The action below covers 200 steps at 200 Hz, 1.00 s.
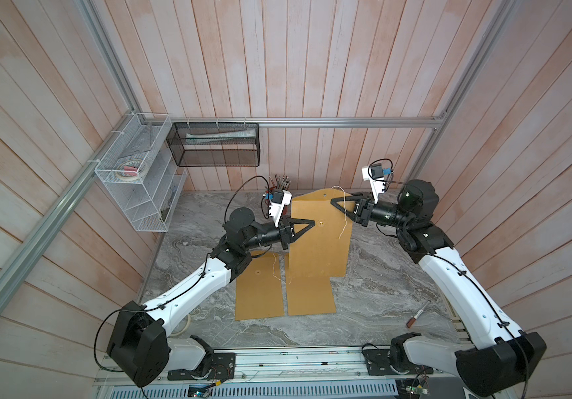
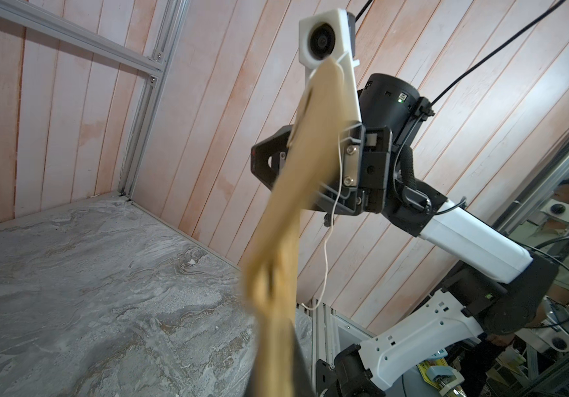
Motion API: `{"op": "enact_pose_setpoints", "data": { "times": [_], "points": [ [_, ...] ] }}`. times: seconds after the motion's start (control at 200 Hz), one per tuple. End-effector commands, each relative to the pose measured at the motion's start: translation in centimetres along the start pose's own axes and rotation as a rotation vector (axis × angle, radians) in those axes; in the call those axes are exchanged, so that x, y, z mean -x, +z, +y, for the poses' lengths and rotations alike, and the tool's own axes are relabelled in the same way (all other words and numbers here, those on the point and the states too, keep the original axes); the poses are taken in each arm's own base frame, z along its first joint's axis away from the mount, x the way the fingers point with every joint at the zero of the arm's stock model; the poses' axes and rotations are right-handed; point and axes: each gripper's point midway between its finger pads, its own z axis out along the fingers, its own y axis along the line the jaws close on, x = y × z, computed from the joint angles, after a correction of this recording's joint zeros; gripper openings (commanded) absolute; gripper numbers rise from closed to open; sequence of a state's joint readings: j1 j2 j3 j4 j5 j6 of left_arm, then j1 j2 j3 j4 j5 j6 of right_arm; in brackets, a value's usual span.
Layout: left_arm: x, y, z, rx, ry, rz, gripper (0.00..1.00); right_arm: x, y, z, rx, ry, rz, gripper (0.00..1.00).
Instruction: Open the file bag
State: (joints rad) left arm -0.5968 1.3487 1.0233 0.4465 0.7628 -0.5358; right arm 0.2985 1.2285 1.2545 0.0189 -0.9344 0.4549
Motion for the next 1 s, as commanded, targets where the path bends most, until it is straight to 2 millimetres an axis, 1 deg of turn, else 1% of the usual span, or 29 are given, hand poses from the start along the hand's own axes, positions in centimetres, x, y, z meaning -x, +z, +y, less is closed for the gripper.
{"op": "enact_pose_setpoints", "data": {
  "times": [0.0, 0.12, 0.21, 0.27, 0.325, 0.345, 0.42, 0.455, 0.6, 0.71, 0.77, 0.945, 0.995],
  "points": [
    [-1.5, 0.2, -0.1, -0.029, -0.014, 0.036, 0.00, 0.3, 0.2, 1.1, 0.060, -0.020, -0.001, 0.20],
    [-1.7, 0.3, 0.1, -0.030, -0.019, 0.040, 0.00, 0.4, 0.2, 1.4, 0.074, -0.022, 0.001, 0.11],
    [-1.6, 0.3, 0.1, -0.028, -0.016, 0.037, 0.00, 0.4, 0.1, 1.6, 0.086, -0.026, 0.004, 0.02],
    [-1.2, 0.3, 0.1, -0.023, -0.008, 0.026, 0.00, 0.3, 0.1, 1.8, 0.092, -0.028, 0.009, 0.00],
    [-0.6, 0.2, 0.0, -0.014, 0.001, 0.008, 0.14, 0.2, 0.0, 1.8, 0.091, -0.030, 0.012, 0.00],
    [-0.4, 0.1, -0.1, -0.014, 0.005, 0.002, 0.18, 0.1, 0.0, 1.7, 0.088, -0.031, 0.012, 0.00],
    [0.7, -0.1, -0.3, -0.008, 0.021, -0.031, 0.26, -0.2, 0.0, 1.7, 0.084, -0.032, 0.022, 0.00],
    [1.2, -0.2, -0.3, -0.006, 0.025, -0.046, 0.29, -0.4, -0.1, 1.6, 0.083, -0.031, 0.026, 0.00],
    [3.6, -0.7, -0.4, -0.013, 0.036, -0.108, 0.29, -1.3, -0.1, 1.2, 0.071, -0.023, 0.047, 0.00],
    [4.9, -0.8, -0.4, -0.014, 0.046, -0.137, 0.29, -1.8, 0.0, 0.9, 0.063, -0.013, 0.058, 0.00],
    [5.3, -0.8, -0.4, -0.015, 0.051, -0.145, 0.29, -2.1, 0.0, 0.7, 0.060, -0.009, 0.063, 0.00],
    [5.8, -0.4, -0.1, -0.018, 0.043, -0.149, 0.29, -2.7, 0.1, 0.6, 0.059, -0.003, 0.075, 0.00],
    [5.8, -0.4, -0.1, -0.021, 0.043, -0.152, 0.23, -2.7, 0.1, 0.6, 0.058, -0.003, 0.076, 0.00]
  ]
}}
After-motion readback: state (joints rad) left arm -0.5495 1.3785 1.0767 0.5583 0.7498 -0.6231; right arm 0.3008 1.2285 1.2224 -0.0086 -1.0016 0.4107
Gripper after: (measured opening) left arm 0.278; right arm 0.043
